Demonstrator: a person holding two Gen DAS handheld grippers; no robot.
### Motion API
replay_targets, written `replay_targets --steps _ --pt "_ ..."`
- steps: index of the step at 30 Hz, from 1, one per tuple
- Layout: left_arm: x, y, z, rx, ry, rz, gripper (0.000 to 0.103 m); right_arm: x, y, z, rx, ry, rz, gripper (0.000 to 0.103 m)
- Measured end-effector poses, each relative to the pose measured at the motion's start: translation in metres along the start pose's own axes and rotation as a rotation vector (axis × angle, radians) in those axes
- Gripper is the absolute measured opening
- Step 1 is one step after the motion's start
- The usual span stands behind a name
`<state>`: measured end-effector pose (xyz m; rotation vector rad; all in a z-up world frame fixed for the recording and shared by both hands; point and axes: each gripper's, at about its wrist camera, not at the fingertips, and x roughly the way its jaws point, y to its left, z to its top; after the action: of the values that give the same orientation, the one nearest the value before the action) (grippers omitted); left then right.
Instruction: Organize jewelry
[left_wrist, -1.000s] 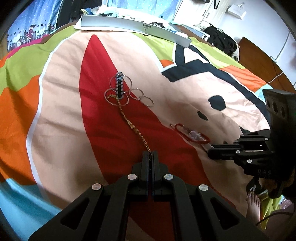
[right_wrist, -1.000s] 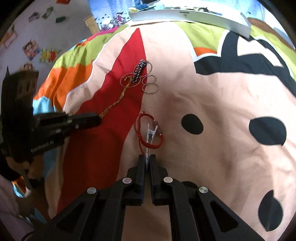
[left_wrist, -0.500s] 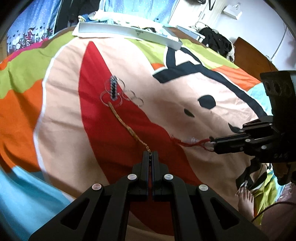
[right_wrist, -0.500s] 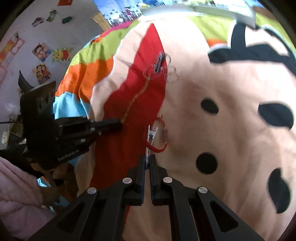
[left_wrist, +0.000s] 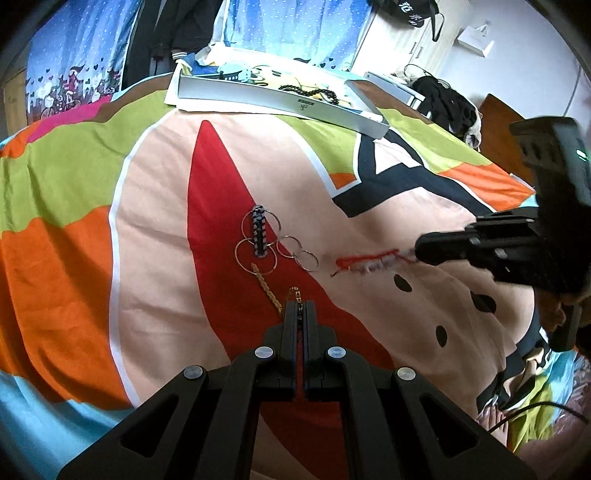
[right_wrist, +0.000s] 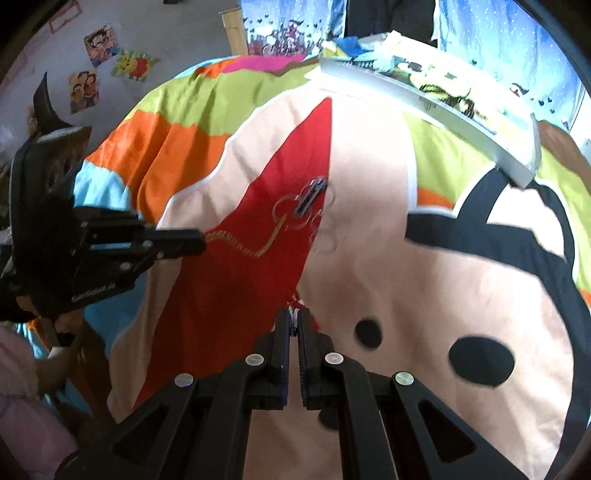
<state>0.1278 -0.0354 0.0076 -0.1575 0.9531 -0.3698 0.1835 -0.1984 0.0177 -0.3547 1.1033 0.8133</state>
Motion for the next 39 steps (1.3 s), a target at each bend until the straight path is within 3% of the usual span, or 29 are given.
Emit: replay_targets --steps 4,10,15,22,28,36,39 --pt "0.005 0.007 0.005 -0.009 0.004 -0.002 0.000 0.007 -0.022 0.013 0.096 -0.038 0.007 0.005" --pt "0.017 0.015 0.010 -0.026 0.022 -0.015 0.000 0.030 -0.083 0.017 0.364 -0.044 0.087 0.005" --pt "0.029 0.020 0.010 -0.038 0.032 -0.022 0.000 0.047 -0.109 0.011 0.469 -0.032 0.128 0.005" --pt "0.036 0.025 0.012 -0.049 0.037 -0.040 0.000 0.058 -0.096 0.003 0.385 -0.029 0.092 0.006" --pt "0.042 0.024 0.009 -0.042 0.044 -0.045 0.000 0.062 -0.075 -0.013 0.268 0.044 0.055 0.006" --pt "0.049 0.026 0.005 -0.046 0.046 -0.037 0.000 0.053 -0.067 -0.017 0.205 -0.014 -0.016 0.019" --pt "0.054 0.030 0.005 -0.056 0.051 -0.033 0.000 0.056 -0.062 -0.011 0.176 -0.038 -0.029 0.019"
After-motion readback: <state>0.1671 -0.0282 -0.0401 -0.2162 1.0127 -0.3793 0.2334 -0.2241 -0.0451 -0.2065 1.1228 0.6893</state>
